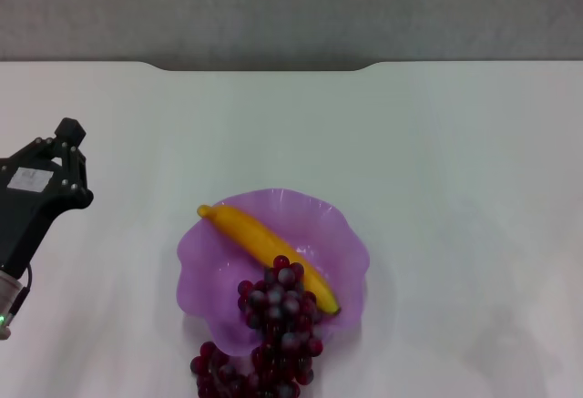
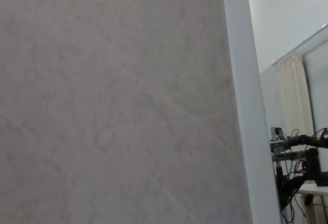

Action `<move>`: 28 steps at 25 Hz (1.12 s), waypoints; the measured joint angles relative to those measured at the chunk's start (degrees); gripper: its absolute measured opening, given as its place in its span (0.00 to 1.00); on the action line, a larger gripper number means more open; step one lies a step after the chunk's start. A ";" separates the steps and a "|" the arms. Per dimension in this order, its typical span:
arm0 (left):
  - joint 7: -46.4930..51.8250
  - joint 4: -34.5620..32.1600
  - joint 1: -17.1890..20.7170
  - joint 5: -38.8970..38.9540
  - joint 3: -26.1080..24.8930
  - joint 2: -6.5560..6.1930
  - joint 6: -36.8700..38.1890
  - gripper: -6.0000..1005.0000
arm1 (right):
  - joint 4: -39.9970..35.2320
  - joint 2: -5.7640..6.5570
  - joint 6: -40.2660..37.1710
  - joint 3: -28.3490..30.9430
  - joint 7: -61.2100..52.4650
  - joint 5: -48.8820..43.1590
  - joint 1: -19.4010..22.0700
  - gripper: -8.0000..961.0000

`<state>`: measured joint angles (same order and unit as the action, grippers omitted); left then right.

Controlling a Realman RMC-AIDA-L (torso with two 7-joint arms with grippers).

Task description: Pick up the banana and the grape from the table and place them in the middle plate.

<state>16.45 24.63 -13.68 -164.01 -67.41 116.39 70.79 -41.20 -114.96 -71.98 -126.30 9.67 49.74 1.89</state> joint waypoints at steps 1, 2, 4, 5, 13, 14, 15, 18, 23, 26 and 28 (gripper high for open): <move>0.00 -0.01 0.02 0.00 0.00 0.00 0.01 0.02 | 0.00 0.00 -0.02 -0.02 0.00 0.00 -0.04 0.01; 0.00 -0.04 0.05 0.00 0.01 -0.01 0.02 0.02 | 0.00 0.00 -0.06 -0.05 0.00 0.00 -0.08 0.01; 0.06 -0.08 0.13 0.00 0.00 -0.02 0.04 0.02 | -0.02 0.00 -0.20 -0.08 0.00 0.00 -0.15 0.01; 0.14 -0.08 0.15 0.00 -0.01 -0.02 0.04 0.02 | -0.05 0.00 -0.34 -0.15 0.00 0.01 -0.20 0.01; 0.33 -0.34 0.09 0.00 0.10 -0.02 1.54 0.02 | 1.20 0.13 -3.68 -2.05 -0.01 -0.06 -1.20 0.01; 0.34 -0.48 0.03 0.00 0.09 -0.02 1.55 0.02 | 1.35 0.15 -3.69 -2.12 -0.02 -0.07 -1.34 0.01; 0.34 -0.61 -0.03 0.00 0.09 -0.01 1.55 0.02 | 1.47 0.16 -3.69 -2.19 -0.04 -0.07 -1.48 0.01; 0.34 -0.74 -0.15 0.00 0.09 0.04 1.55 0.02 | 1.57 0.18 -3.70 -2.51 -0.08 -0.09 -1.66 0.01; 0.34 -0.75 -0.22 -0.07 0.16 0.07 1.54 0.02 | 1.86 0.27 -3.70 -2.80 -0.10 -0.08 -1.74 0.01; 0.34 -0.74 -0.17 -0.06 0.18 0.07 1.54 0.02 | 2.10 0.27 -3.70 -2.81 -0.12 0.05 -1.91 0.01; 0.34 -0.74 -0.21 -0.07 0.18 0.07 1.54 0.02 | 2.28 0.25 -3.70 -2.84 -0.13 0.05 -2.20 0.01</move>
<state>16.79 23.88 -13.89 -164.07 -67.23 116.46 72.33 -38.92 -114.71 -75.68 -129.14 9.53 49.79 -0.31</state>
